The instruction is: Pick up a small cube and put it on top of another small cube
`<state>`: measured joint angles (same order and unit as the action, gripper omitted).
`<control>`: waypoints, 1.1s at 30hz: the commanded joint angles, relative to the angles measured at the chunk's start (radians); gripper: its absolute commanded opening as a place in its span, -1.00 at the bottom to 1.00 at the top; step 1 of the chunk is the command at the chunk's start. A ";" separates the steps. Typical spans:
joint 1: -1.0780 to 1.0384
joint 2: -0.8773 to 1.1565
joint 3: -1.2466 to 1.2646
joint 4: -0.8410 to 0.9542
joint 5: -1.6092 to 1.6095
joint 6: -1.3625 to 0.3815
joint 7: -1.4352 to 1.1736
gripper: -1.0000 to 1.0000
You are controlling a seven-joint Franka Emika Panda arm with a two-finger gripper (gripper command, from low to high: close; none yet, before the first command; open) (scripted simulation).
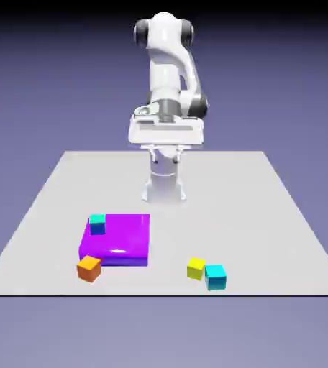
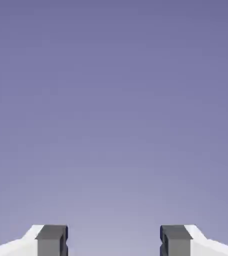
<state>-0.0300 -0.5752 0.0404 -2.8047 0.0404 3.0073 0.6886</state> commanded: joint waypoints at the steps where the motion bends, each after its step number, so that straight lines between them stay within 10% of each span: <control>1: -0.035 -0.004 0.034 0.004 0.034 -0.025 -0.044 0.00; 33: -1.150 -0.144 1.107 0.144 1.105 -0.812 -1.435 0.00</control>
<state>-1.1800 -0.7189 1.1473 -2.6609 1.1451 2.1953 -0.7466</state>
